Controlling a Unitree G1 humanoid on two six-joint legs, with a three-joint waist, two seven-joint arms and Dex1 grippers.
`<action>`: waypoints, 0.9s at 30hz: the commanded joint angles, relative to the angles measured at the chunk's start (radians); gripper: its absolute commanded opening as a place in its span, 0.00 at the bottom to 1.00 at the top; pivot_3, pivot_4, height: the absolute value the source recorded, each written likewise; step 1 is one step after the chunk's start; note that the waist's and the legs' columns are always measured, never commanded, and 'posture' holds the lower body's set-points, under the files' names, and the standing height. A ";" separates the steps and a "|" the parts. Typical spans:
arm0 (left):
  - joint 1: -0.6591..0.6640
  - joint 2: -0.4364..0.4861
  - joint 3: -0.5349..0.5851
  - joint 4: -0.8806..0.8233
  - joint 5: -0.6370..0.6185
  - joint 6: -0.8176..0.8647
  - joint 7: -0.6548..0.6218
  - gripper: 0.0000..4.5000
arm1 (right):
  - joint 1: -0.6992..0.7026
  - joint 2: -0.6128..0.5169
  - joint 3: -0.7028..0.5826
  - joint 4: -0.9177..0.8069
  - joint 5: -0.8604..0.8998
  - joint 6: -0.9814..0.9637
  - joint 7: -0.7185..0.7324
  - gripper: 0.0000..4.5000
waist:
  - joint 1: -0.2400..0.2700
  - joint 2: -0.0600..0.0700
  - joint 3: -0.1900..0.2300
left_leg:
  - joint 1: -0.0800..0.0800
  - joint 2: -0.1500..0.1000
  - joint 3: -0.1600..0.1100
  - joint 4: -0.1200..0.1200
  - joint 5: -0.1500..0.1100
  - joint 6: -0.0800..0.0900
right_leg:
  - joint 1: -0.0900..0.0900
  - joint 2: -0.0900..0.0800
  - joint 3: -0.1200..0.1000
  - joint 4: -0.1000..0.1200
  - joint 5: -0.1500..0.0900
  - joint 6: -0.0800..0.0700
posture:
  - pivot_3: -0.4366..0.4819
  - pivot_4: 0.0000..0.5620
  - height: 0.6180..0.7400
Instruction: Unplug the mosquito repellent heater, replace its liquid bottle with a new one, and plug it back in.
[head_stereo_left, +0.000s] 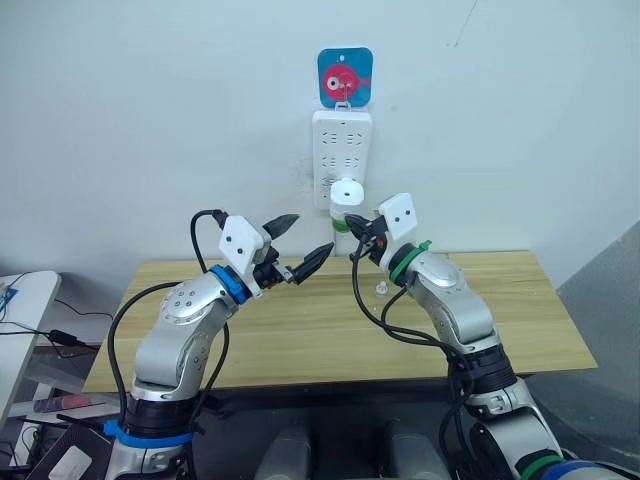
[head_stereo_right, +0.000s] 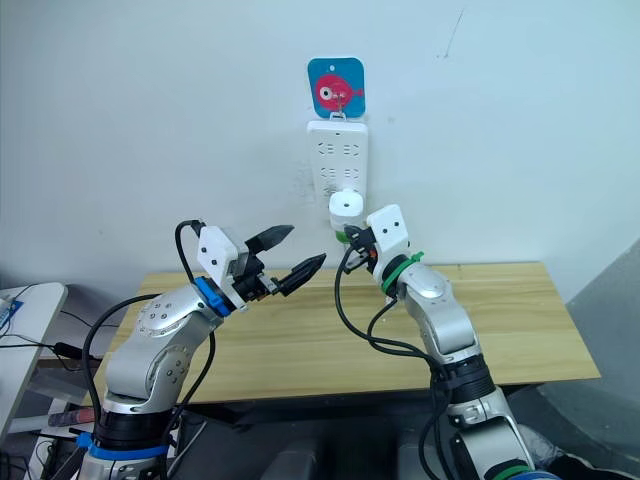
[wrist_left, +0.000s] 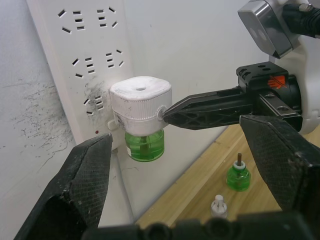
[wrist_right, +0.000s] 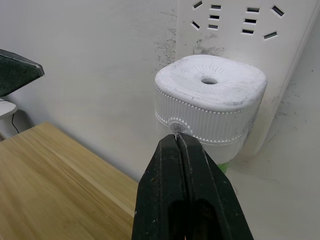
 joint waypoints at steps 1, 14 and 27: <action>-0.009 0.002 0.010 -0.027 -0.011 -0.014 0.008 1.00 | -0.041 0.005 -0.034 -0.002 -0.018 -0.043 -0.044 0.01 | 0.000 0.000 0.000 | 0.000 0.000 0.000 0.000 0.000 0.000 | 0.000 0.000 0.000 0.000 0.000 0.000 | 0.51 0.20 1.00; -0.009 0.010 0.013 -0.015 -0.010 -0.010 0.003 1.00 | -0.018 -0.022 -0.021 -0.045 0.020 -0.020 0.013 0.01 | 0.001 0.000 0.000 | 0.002 0.000 -0.002 0.000 0.003 -0.002 | 0.003 0.000 -0.001 0.000 0.000 0.000 | 0.50 0.19 1.00; 0.087 0.139 0.158 0.059 -0.025 0.082 0.028 1.00 | 0.155 -0.322 -0.119 -0.308 0.183 0.132 0.268 0.13 | 0.004 0.000 0.000 | 0.000 0.000 -0.003 -0.002 0.001 0.000 | 0.003 0.000 -0.002 -0.005 0.000 0.000 | 0.51 0.18 1.00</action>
